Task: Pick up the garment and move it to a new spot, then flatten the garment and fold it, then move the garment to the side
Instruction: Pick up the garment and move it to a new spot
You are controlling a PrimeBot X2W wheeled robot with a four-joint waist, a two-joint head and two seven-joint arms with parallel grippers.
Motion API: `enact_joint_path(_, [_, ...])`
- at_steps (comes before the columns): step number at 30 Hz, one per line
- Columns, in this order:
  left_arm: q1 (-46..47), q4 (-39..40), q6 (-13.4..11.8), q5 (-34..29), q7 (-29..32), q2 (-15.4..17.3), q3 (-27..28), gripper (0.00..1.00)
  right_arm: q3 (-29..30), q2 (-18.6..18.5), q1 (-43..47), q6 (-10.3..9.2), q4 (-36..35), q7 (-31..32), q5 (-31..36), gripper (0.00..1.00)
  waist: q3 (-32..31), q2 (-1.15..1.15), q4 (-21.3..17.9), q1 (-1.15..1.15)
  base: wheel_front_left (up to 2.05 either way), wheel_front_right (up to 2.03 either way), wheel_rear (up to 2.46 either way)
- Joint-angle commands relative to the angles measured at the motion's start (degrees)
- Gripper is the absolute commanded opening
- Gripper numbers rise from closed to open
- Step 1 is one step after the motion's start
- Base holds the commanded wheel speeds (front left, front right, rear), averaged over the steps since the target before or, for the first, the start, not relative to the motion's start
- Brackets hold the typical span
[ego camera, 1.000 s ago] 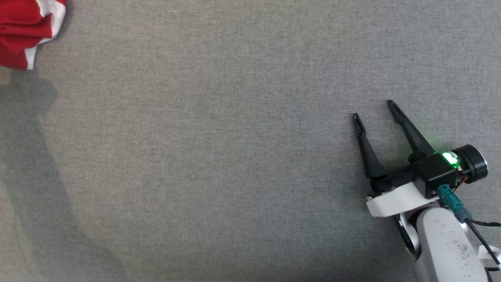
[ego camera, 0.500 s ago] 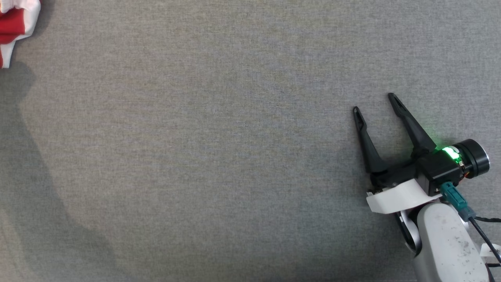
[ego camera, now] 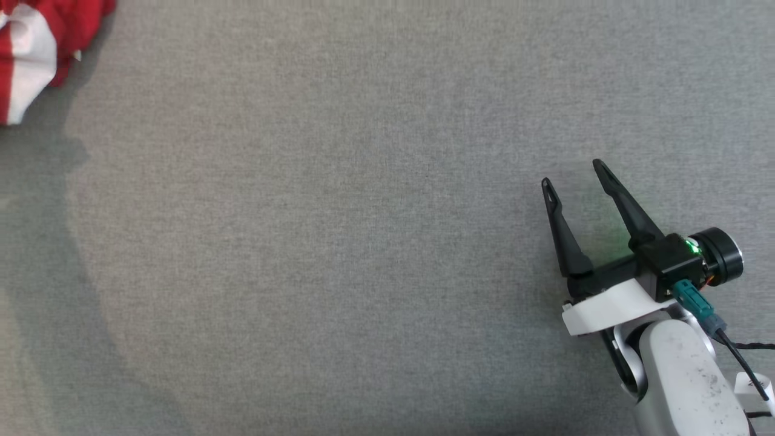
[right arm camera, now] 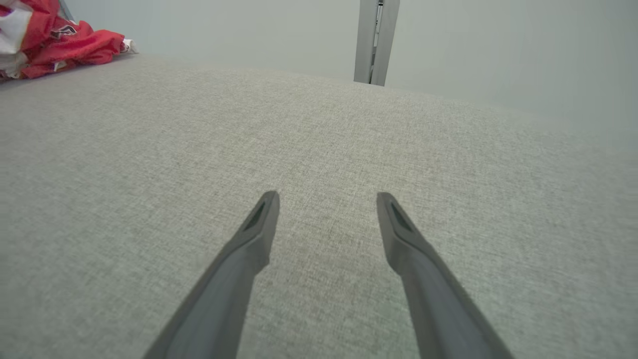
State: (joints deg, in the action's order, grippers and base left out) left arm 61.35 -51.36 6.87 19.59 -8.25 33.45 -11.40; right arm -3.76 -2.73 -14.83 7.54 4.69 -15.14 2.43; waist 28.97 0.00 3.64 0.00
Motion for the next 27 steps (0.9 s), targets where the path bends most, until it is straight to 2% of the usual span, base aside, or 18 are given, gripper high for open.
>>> enact_joint_path(1, [-0.06, 1.13, 0.2, -0.66, -0.24, 1.0, -0.55, 0.0, 0.05, -0.27, 0.84, -0.1, 0.45, -0.02, -0.6, 1.0, -4.6, 0.0, -0.49, 0.0, 0.0, 0.0, 0.0])
enact_joint_path(5, [0.21, 5.82, 0.5, -1.16, 0.4, 1.91, -2.92, 0.0, -0.06, -0.26, 2.18, -0.1, 1.5, -0.03, -1.94, 1.0, -9.42, 0.0, -1.26, 0.0, 0.0, 0.0, 0.0])
enact_joint_path(8, [0.33, 10.74, 0.55, -1.26, 1.83, 1.33, -5.17, 0.0, -0.11, -0.27, 3.37, -0.1, 2.21, -0.03, -2.98, 1.0, -12.96, 0.0, -2.09, 0.0, 0.0, 0.0, 0.0])
enact_joint_path(15, [-1.76, 22.97, 0.62, 0.93, 6.59, -2.42, -9.34, 0.0, 0.41, -0.26, 6.33, -0.09, 3.48, -0.03, -5.48, 1.0, -19.61, 0.0, -5.15, 0.0, 0.0, 0.0, 0.0])
enact_joint_path(19, [-2.82, 29.5, 0.18, 3.41, 9.26, -7.17, -11.08, 0.0, 1.64, -0.26, 7.71, -0.09, 3.97, -0.02, -6.24, 1.0, -21.87, 0.0, -7.17, 0.0, 0.0, 0.0, 0.0])
enact_joint_path(24, [-4.63, 35.44, -2.27, 7.38, 11.06, -16.42, -13.05, 0.0, 4.22, -0.23, 8.72, -0.09, 4.68, -0.03, -7.27, 1.0, -22.82, 0.0, -8.84, 0.0, 0.0, 0.0, 0.0])
enact_joint_path(27, [-6.82, 36.11, -3.55, 9.14, 10.51, -22.01, -14.75, 0.0, 5.23, -0.24, 8.85, -0.09, 4.85, -0.03, -7.39, 1.0, -22.57, 0.0, -9.63, 0.0, 0.0, 0.0, 0.0])
